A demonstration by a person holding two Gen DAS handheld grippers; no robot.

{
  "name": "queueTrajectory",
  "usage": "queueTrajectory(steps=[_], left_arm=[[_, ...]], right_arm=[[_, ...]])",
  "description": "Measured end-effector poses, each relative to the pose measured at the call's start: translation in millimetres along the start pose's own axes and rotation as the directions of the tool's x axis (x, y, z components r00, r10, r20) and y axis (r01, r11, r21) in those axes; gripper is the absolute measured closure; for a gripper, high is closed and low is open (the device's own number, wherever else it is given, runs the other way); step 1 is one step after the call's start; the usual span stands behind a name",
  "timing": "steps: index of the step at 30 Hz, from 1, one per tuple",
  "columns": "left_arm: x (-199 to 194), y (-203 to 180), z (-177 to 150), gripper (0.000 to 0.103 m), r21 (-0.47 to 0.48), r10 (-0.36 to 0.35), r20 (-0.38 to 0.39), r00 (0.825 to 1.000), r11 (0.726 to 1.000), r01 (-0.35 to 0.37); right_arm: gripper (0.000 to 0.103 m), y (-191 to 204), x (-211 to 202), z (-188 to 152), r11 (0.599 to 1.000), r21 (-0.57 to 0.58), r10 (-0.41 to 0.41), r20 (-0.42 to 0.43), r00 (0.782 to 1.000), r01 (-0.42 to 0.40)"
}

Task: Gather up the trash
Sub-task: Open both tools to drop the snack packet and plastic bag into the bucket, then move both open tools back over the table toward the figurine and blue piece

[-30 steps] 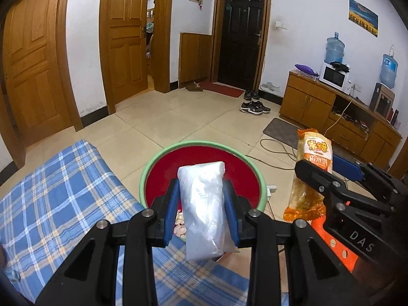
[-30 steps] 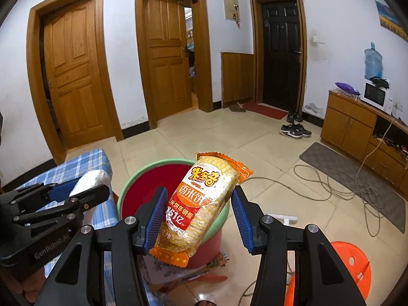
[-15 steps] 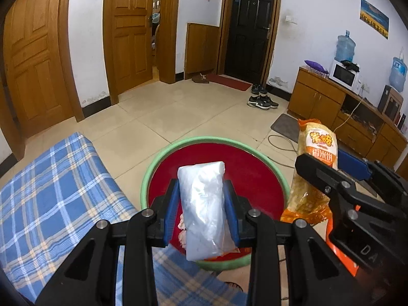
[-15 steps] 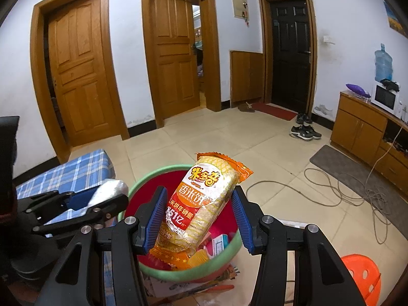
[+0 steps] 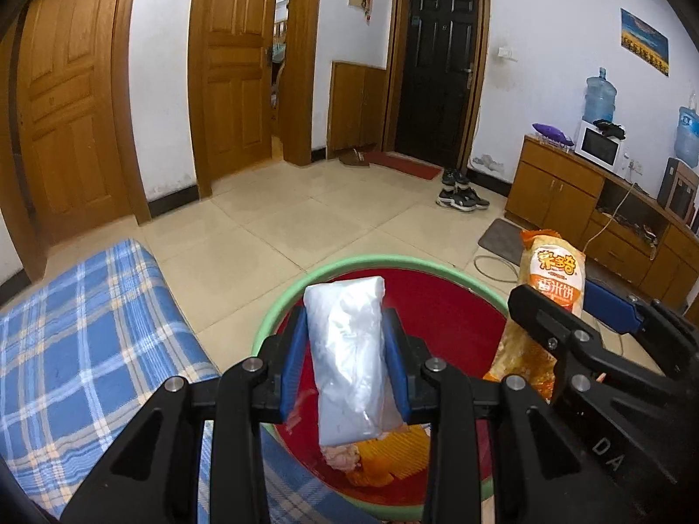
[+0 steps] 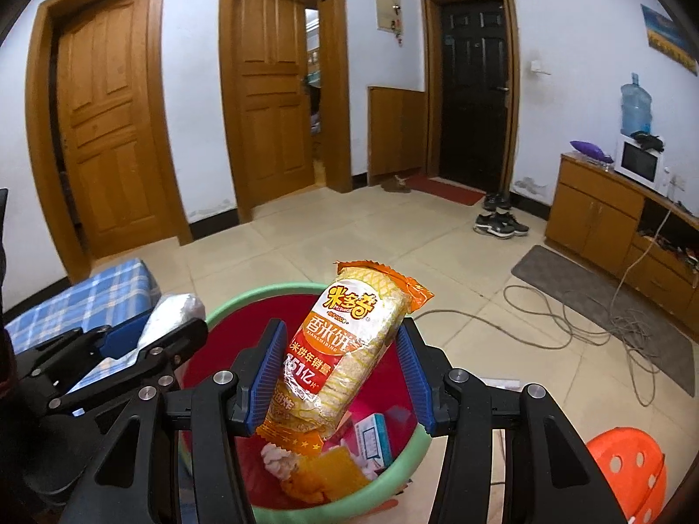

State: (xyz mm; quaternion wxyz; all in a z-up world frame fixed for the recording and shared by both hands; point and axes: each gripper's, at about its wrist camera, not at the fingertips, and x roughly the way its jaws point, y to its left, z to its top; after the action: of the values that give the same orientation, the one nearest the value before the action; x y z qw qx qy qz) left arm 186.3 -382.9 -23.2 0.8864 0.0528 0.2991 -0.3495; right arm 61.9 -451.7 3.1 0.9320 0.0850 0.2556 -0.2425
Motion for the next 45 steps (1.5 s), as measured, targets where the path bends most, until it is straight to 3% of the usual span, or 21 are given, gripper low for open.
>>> queueTrajectory(steps=[4, 10, 14, 19, 28, 45], left_arm=[[4.8, 5.3, 3.2, 0.068, 0.007, 0.014, -0.002, 1.0, 1.0, -0.014], [18.1, 12.6, 5.1, 0.068, -0.036, -0.016, -0.073, 0.997, 0.999, 0.013], [17.2, 9.1, 5.9, 0.068, -0.036, -0.015, -0.065, 0.998, 0.999, 0.013], [18.5, 14.8, 4.2, 0.056, -0.06, -0.02, -0.072, 0.997, 0.998, 0.015], [17.7, 21.0, 3.2, 0.056, -0.075, -0.021, -0.072, 0.997, 0.997, 0.016], [22.8, 20.3, 2.8, 0.057, -0.09, -0.012, -0.116, 0.993, 0.996, 0.001]], right_arm=[[0.051, 2.0, 7.9, -3.1, 1.0, 0.009, 0.003, -0.004, 1.0, -0.003], [0.051, 5.1, 20.0, -0.6, 1.0, -0.004, 0.015, -0.036, 0.999, -0.015], [0.049, 6.6, 24.9, -1.7, 1.0, -0.008, 0.015, -0.059, 0.998, -0.016], [0.049, 7.5, 23.7, -0.6, 1.0, -0.017, -0.011, -0.056, 0.998, 0.01], [0.049, 13.2, 21.9, -0.8, 0.999, -0.045, -0.024, -0.044, 0.999, 0.022], [0.036, 15.9, 27.9, -3.1, 0.998, -0.057, -0.037, -0.065, 0.997, 0.033]])
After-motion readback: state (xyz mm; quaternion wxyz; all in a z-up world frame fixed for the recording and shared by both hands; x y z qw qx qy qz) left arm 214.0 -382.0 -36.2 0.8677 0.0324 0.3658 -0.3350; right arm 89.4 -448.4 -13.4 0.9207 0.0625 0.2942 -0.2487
